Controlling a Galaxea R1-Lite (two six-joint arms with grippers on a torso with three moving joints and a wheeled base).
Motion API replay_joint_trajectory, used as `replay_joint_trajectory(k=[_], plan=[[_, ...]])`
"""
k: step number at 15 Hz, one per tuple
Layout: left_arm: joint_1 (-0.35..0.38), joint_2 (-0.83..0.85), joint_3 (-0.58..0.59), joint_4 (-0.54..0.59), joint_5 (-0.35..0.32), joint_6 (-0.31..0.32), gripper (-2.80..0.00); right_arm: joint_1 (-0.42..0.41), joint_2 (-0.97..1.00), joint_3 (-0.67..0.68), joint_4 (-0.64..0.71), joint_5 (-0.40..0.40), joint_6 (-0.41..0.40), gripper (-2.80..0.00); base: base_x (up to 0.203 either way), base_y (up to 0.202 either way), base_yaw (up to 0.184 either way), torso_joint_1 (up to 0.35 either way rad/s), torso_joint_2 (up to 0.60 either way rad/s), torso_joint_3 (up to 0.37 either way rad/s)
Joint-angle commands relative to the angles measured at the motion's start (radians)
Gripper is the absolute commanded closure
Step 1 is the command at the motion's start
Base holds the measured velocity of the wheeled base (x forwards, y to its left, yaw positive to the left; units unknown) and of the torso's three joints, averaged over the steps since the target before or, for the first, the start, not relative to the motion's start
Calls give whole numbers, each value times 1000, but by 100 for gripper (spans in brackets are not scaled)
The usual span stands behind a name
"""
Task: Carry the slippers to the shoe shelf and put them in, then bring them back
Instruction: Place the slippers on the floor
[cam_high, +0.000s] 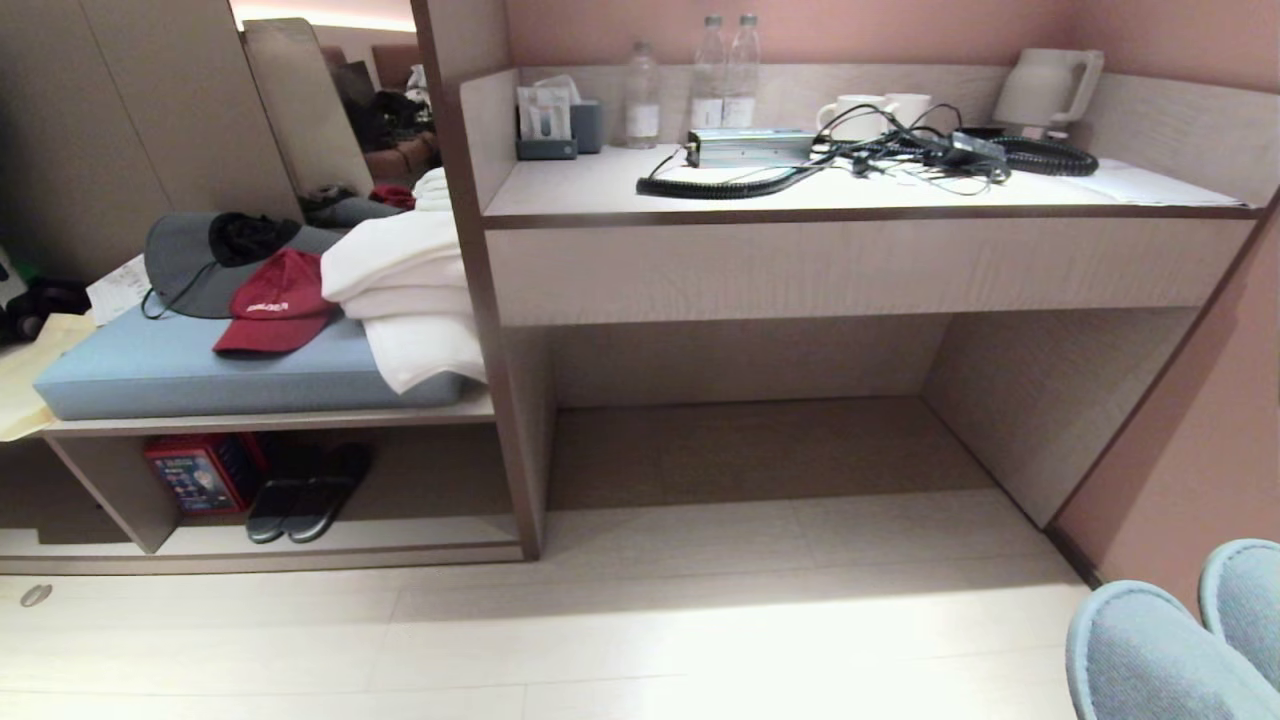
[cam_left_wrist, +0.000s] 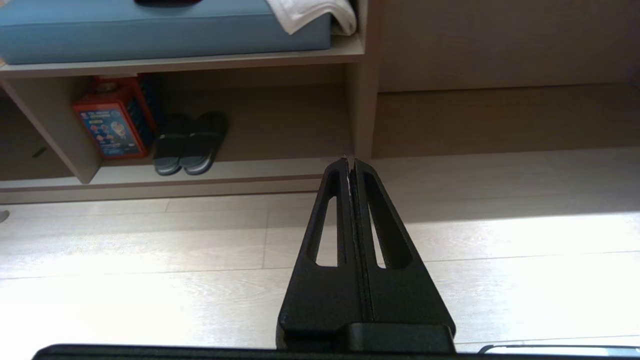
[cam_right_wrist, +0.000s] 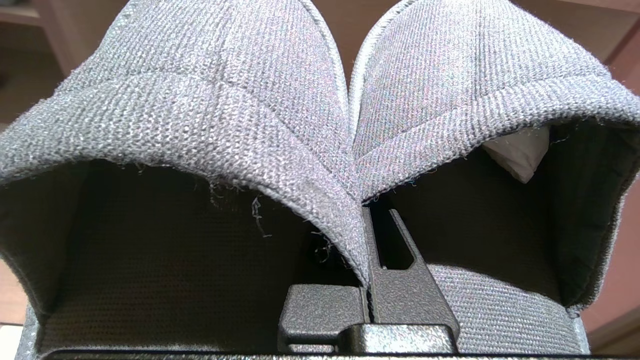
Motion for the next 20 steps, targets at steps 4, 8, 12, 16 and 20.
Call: replay_joint_trajectory(k=[4,8,12,16,20], plan=[[1,0,0,0,0,-2,0,0,1,0,0,1,0,0,0,-191,3,4,1,-1],[1,1,0,0,0,-3,0,0,1,0,0,1,-2,0,0,-55,0,2,3,1],[0,2,0,1,0,-2,0,0,1,0,0,1,0,0,0,0,0,0,0,0],[1,1,0,0,0,-3,0,0,1,0,0,1,0,0,0,0,0,6,2,-116],[1,1,0,0,0,-3,0,0,1,0,1,1,0,0,0,0,0,2,0,-195]])
